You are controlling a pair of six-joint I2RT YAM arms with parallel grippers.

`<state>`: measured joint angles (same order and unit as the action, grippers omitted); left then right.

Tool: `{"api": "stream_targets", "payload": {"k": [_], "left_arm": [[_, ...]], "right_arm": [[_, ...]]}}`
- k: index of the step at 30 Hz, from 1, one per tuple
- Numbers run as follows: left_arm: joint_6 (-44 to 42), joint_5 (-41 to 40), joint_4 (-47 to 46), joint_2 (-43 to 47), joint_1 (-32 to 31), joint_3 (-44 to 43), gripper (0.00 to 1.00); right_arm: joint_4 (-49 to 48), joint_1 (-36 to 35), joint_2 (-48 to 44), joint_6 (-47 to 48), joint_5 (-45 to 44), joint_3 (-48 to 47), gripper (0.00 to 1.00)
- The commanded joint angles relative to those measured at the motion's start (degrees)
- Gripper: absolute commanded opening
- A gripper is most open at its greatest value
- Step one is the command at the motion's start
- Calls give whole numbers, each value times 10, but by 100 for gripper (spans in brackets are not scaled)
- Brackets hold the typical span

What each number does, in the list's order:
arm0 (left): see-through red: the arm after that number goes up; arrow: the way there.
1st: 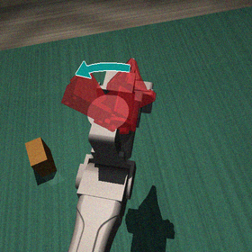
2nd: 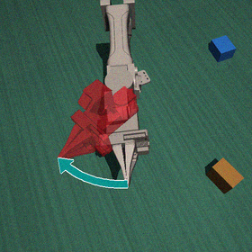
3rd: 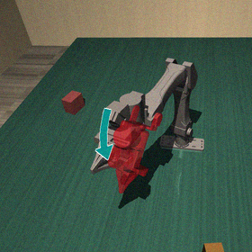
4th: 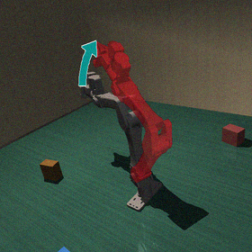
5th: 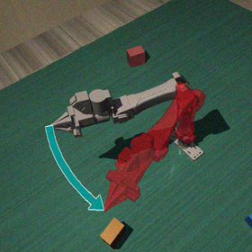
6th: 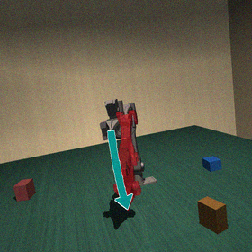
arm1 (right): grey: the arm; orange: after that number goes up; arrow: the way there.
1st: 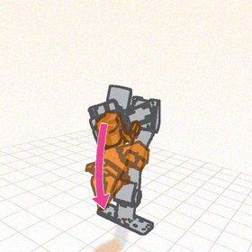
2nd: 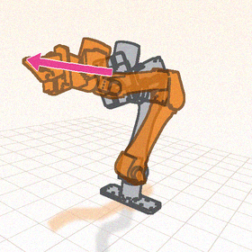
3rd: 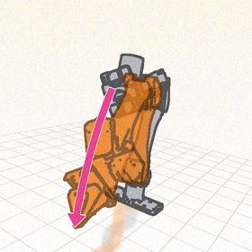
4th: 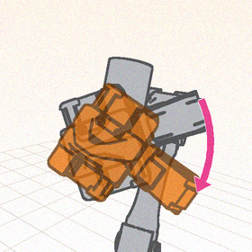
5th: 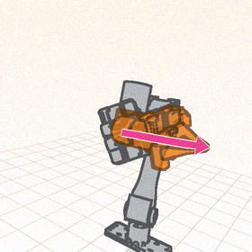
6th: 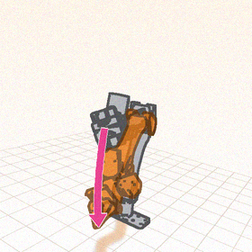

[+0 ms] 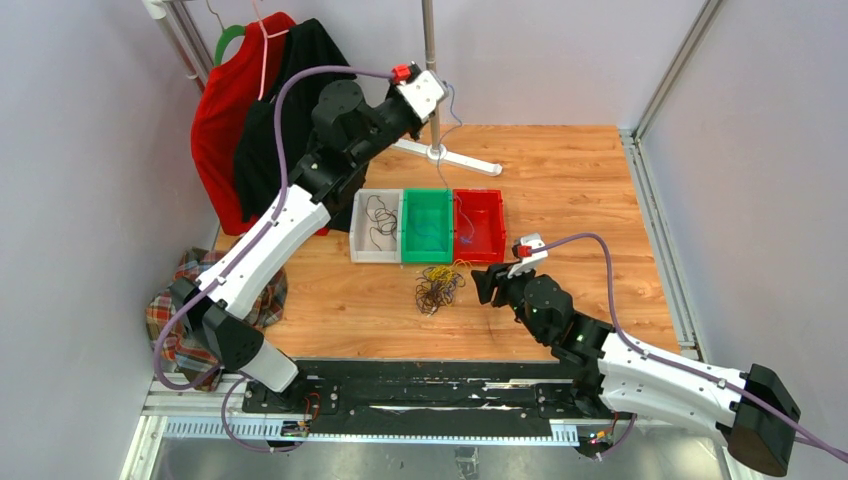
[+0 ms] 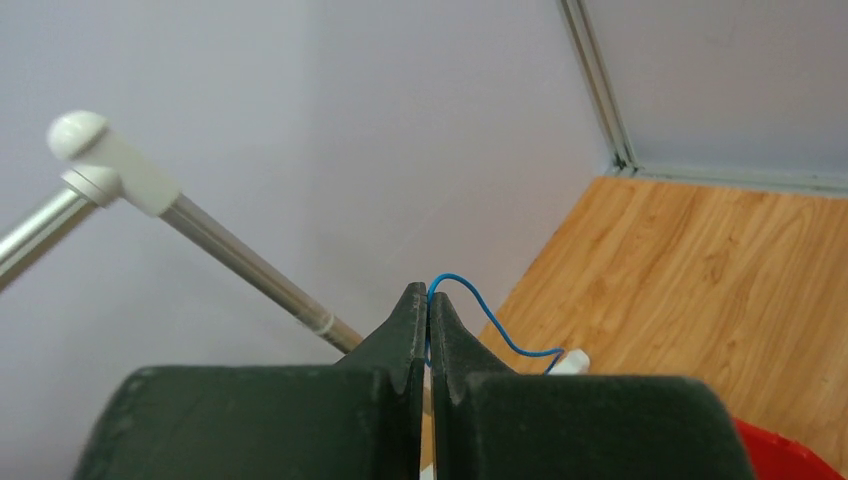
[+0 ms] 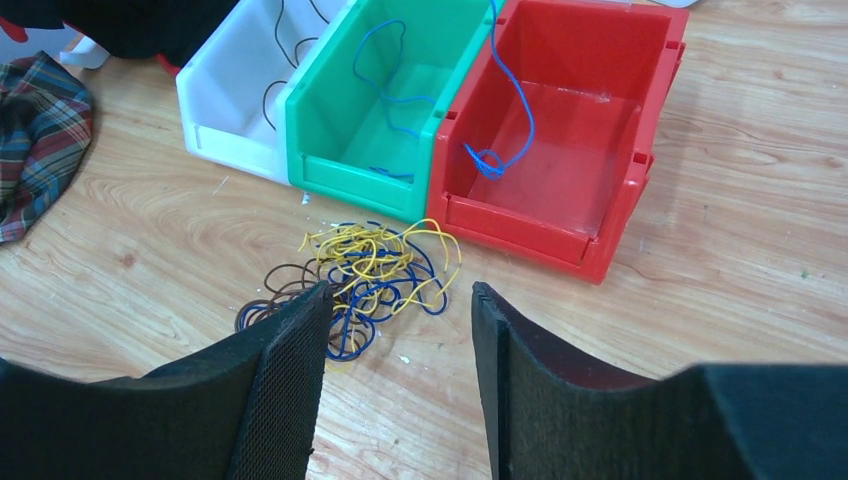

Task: Untangle the cables

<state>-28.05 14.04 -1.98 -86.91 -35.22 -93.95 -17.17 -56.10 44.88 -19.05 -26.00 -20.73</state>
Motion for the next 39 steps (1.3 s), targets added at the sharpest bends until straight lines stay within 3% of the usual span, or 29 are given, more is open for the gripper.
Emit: {"api": "stream_targets", "payload": {"k": [1,7,20,29,39], "left_arm": [[44,-7,-51,-5,2,-87,1],[61,-11,-59,-3,2,-110,0],[-15,-18,-34,20,4,55,0],[-20,-35,23,-26,9,96,1],[-4,-107,187,-130,2,27,0]], "right_arm": [[8,9,-6,-10,-15,10,53],[3,12,-2,-17,-11,14,52],[1,14,-15,-21,-13,24,52],[6,21,-26,-20,-14,25,51],[21,37,-44,-17,-21,22,52]]}}
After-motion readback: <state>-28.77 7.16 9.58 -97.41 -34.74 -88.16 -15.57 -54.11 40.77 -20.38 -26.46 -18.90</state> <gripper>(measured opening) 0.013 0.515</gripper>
